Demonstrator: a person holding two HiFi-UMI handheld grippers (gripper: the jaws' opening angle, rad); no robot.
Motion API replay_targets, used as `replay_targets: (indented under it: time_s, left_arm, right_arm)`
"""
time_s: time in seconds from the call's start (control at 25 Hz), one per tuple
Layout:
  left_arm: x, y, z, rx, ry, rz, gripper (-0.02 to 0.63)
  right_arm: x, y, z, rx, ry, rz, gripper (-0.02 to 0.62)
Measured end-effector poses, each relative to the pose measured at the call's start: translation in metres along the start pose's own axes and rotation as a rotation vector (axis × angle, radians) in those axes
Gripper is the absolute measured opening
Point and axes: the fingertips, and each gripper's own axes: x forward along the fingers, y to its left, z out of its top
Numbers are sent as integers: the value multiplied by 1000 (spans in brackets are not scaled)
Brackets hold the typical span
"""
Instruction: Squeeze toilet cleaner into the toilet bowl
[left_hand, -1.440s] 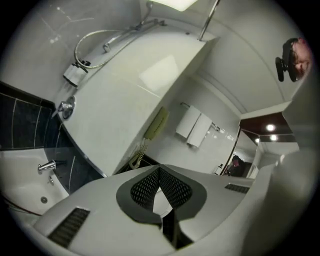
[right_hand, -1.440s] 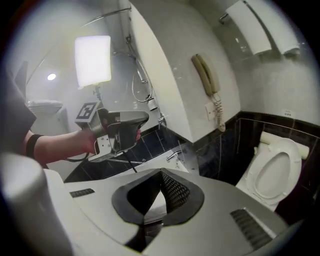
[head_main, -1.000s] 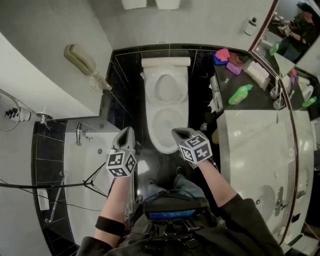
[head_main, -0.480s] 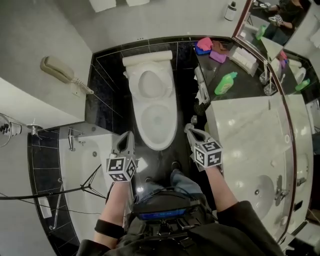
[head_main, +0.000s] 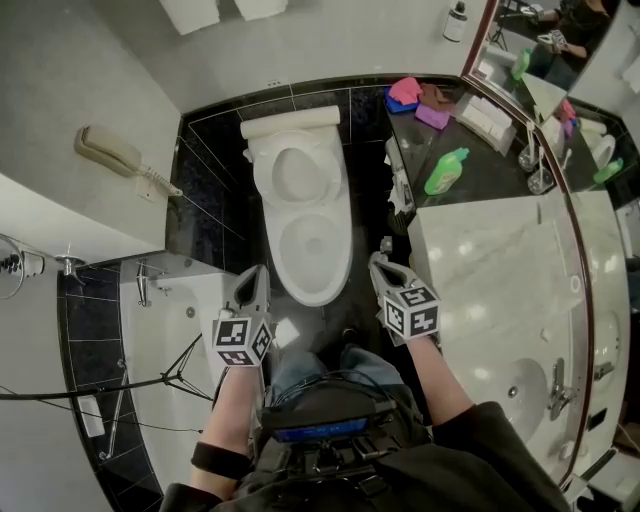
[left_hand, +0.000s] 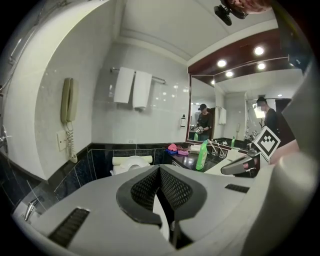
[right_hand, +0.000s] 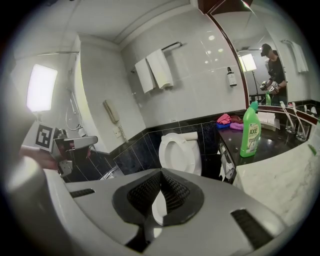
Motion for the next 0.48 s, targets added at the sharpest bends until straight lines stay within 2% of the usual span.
replay_targets:
  time_s: [0.2,0.48]
  left_arm:
    - [15,-3,5,12,7,-68,0]
    - [38,-12,10,28,14,-210,0]
  right_arm:
    - [5,-5,5,25,-9,-28,2]
    - [5,-7,10,62,-30,-93,2]
